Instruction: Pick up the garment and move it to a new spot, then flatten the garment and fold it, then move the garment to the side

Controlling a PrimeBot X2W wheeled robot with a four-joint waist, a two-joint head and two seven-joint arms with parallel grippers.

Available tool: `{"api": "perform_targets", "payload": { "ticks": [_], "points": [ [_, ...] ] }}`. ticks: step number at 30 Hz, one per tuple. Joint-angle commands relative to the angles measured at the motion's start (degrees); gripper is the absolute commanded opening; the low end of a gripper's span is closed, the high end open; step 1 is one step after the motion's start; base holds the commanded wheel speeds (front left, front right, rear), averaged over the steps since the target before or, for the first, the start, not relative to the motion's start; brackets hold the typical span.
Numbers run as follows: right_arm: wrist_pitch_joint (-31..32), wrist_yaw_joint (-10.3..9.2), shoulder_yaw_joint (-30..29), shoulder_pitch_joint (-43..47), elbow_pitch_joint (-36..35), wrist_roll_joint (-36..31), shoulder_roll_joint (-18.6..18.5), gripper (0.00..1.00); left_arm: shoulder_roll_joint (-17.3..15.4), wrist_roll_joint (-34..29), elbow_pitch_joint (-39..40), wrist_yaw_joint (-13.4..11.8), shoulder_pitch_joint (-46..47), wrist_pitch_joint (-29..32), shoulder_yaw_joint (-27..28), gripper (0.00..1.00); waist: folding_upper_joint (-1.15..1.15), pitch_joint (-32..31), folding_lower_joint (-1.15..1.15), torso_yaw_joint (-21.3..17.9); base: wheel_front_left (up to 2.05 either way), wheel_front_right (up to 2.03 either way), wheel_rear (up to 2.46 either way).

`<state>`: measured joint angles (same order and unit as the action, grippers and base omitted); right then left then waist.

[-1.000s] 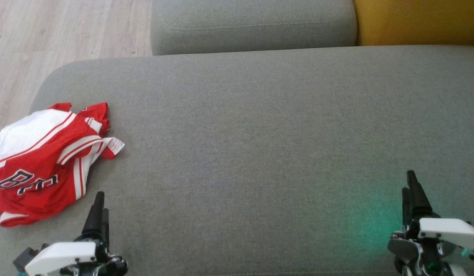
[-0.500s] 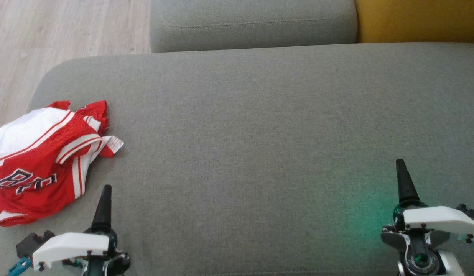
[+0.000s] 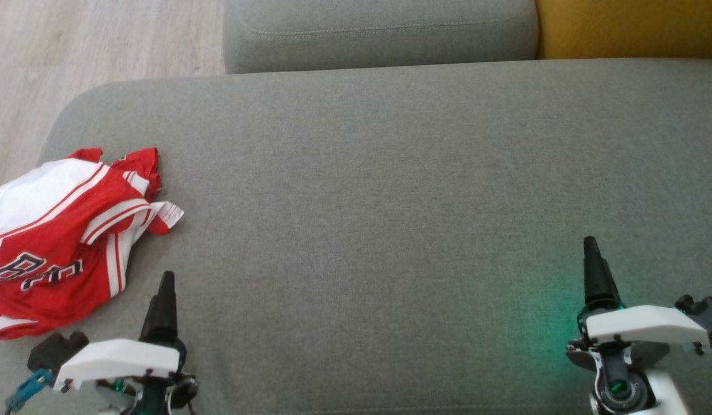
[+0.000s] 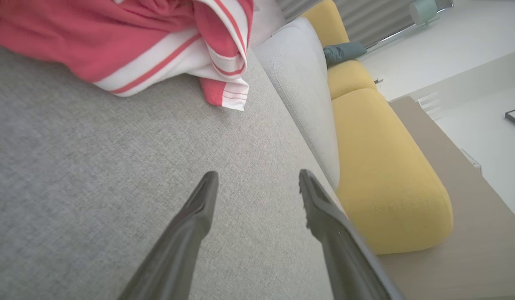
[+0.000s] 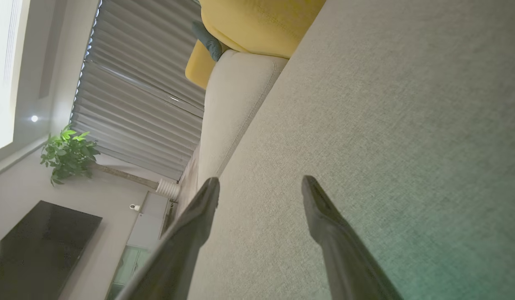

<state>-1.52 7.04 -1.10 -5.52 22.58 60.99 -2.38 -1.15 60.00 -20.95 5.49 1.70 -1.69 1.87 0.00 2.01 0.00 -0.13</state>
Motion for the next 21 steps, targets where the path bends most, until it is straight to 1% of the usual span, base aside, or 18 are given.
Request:
{"api": "perform_targets", "payload": {
  "ticks": [1,2,8,17,21],
  "points": [
    [-0.8,0.18,0.8,-3.4,-1.5,-2.3,-0.5,1.0,-0.8,-2.2,1.6,-0.3,3.3,-0.7,0.3,1.0,0.0,0.1,0.0,0.0,0.0,0.0,0.0],
    [-1.1,0.19,1.0,-3.7,-1.3,-4.0,-0.4,1.0,-0.8,-3.8,1.6,-0.7,3.4,-1.0,0.2,1.0,0.0,0.2,0.0,0.0,0.0,0.0,0.0],
    [-2.1,0.21,1.4,-4.2,-1.0,-9.0,-0.4,1.0,-0.9,-8.6,1.6,-1.9,3.8,-2.0,-0.2,1.0,0.0,0.4,0.0,-0.1,0.0,0.0,0.0],
    [-3.5,0.24,1.9,-4.8,-0.5,-15.4,-0.3,1.0,-1.0,-14.9,1.7,-3.3,4.4,-3.4,-0.4,1.0,0.0,0.9,0.0,-0.1,0.0,0.0,0.0],
    [-4.1,0.25,2.1,-5.1,-0.1,-18.5,-0.3,1.0,-1.0,-18.1,1.7,-4.3,4.5,-4.0,-0.4,1.0,0.0,0.9,0.0,-0.1,0.0,0.0,0.0]
  ]
}}
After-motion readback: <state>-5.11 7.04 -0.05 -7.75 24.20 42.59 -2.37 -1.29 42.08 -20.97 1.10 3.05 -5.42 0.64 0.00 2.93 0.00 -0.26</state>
